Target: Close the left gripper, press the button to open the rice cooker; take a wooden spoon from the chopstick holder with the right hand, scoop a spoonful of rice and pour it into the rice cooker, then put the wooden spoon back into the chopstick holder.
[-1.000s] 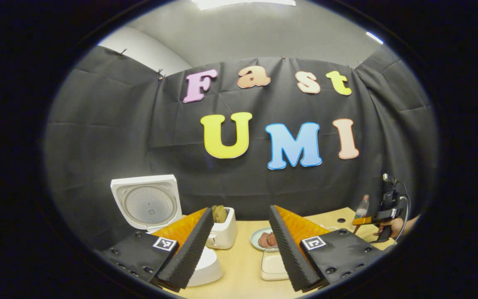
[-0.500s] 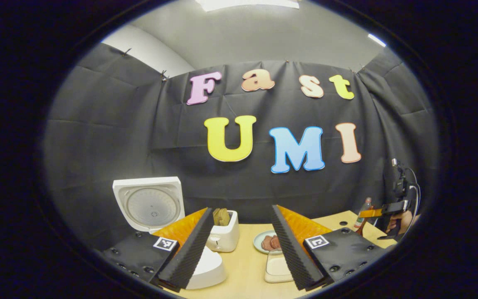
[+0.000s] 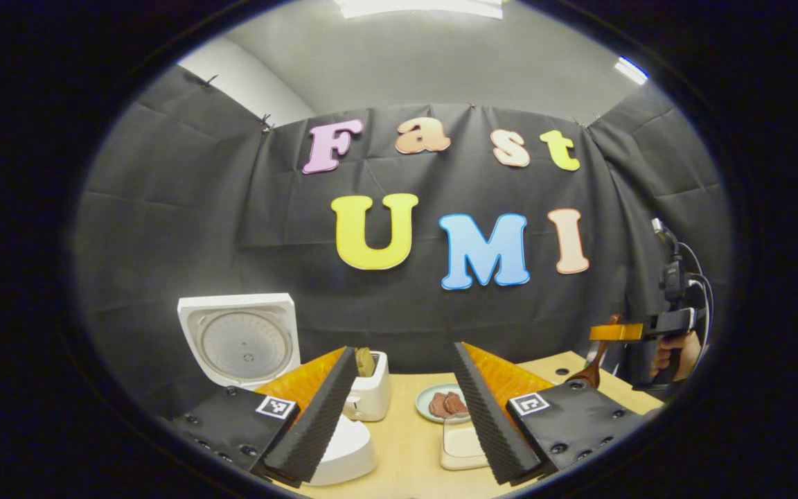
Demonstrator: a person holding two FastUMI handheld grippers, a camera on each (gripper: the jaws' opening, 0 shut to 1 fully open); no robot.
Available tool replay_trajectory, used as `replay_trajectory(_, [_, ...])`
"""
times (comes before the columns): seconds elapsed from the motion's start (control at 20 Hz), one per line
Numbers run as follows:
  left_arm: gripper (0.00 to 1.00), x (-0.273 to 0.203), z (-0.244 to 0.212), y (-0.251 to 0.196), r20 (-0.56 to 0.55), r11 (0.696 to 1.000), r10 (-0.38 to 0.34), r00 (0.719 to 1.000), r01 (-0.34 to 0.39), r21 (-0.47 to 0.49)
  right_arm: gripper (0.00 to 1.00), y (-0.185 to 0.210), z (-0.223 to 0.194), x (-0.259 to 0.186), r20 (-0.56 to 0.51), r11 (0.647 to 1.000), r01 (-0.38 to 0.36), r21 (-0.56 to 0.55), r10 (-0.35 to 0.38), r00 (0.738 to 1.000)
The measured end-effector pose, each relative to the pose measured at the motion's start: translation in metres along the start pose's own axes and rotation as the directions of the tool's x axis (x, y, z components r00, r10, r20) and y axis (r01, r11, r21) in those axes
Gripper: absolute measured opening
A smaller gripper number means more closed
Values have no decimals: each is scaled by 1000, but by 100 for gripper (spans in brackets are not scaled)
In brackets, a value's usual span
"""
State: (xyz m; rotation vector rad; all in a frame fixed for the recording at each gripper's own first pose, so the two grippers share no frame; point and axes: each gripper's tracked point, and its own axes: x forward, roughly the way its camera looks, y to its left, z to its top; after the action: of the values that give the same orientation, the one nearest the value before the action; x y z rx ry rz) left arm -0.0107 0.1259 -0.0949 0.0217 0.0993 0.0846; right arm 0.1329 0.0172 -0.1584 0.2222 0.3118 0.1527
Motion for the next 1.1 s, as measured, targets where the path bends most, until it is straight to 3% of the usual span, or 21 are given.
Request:
replay_trajectory(0.1, [93,-2,0,9,2,1000,0,1000,0,1,10,26,-10,8,-4,1000,-29,3,29,1000])
replay_trajectory(0.2, [99,-4,-2,22,5,1000,2,1000,-2,-2,10,47,-28,17,-30,999,-46,-8,45,999])
replay_trajectory(0.35, [96,-5,-7,46,2,1000,20,1000,-20,-7,10,61,-55,30,-52,999,-33,-35,31,998])
replay_trajectory(0.4, [100,-6,-9,52,-2,1000,28,1000,-28,-8,10,63,-63,35,-60,999,-31,-40,28,998])
replay_trajectory(0.55, [94,-11,-12,71,-13,998,55,998,-55,-9,10,65,-88,53,-85,999,-19,-47,15,996])
replay_trajectory(0.7, [93,-17,-19,89,-35,996,88,995,-88,9,10,55,-111,72,-103,996,42,-78,-50,993])
replay_trajectory(0.8, [99,-20,-24,98,-50,995,97,994,-97,10,10,52,-127,86,-112,992,73,-106,-85,990])
replay_trajectory(0.85, [93,-20,-23,103,-51,995,104,993,-103,14,10,51,-139,91,-130,990,82,-113,-96,987])
replay_trajectory(1.0, [93,-22,-25,119,-61,992,127,990,-125,31,10,56,-154,99,-154,993,84,-88,-97,983])
replay_trajectory(1.1, [96,-22,-25,124,-65,991,135,989,-133,27,10,64,-159,101,-168,998,68,-1,-67,983])
